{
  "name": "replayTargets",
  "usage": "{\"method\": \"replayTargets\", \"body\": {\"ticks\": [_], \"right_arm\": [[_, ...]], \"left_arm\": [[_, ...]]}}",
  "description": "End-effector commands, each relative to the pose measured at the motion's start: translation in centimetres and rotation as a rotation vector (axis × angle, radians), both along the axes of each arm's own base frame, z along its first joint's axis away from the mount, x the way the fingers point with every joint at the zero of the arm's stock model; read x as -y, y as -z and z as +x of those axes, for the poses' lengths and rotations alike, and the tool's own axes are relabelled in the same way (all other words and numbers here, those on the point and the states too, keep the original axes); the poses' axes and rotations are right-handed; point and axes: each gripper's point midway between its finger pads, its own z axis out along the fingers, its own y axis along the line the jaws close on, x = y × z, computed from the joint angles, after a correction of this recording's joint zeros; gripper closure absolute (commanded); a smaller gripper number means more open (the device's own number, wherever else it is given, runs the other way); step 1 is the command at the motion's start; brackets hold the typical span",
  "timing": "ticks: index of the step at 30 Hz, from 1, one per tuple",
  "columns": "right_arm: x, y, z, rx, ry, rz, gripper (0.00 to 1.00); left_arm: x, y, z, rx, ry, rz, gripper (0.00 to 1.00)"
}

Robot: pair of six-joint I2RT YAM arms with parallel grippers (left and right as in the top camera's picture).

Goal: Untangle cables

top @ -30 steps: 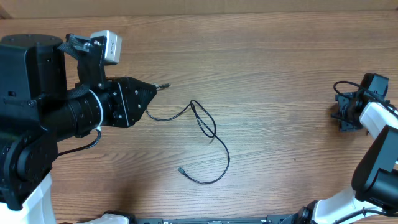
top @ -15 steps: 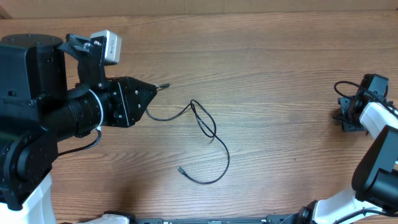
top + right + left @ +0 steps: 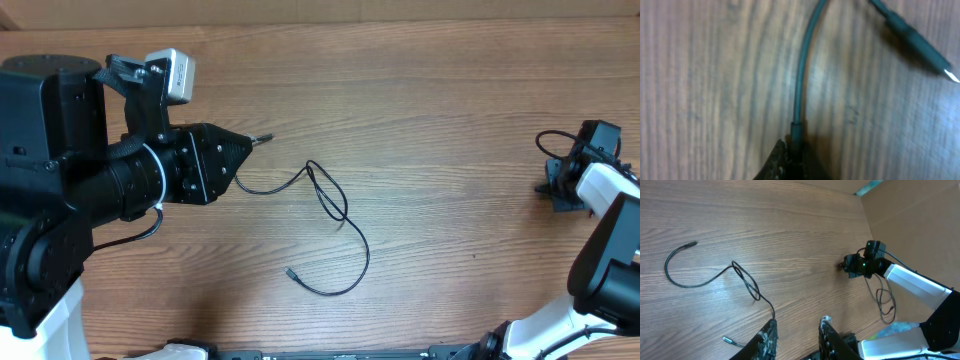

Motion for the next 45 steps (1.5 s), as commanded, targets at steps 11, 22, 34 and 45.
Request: {"method": "replayTargets", "body": {"ticks": [11, 22, 34, 45], "right_arm": [[8.6, -2.6, 0.9, 0.113, 0.043, -0.11, 0.96], [24.5, -10.5, -9.2, 0.159, 0.232, -0.265, 0.96], [20.6, -19.9, -0.1, 0.763, -0.404, -0.218, 0.0], [7.8, -31.7, 5.5, 0.955, -1.011, -0.468, 0.0]], "left_arm": [[0.3, -0.3, -0.2, -0.024, -0.01, -0.042, 0.71], [0.6, -0.5, -0.4, -0.045, -0.013, -0.072, 0.72], [0.6, -0.5, -0.4, -0.027, 0.006, -0.056, 0.7], [0.7, -0.5, -0.4, -0.008, 0.026, -0.041, 0.72]]}}
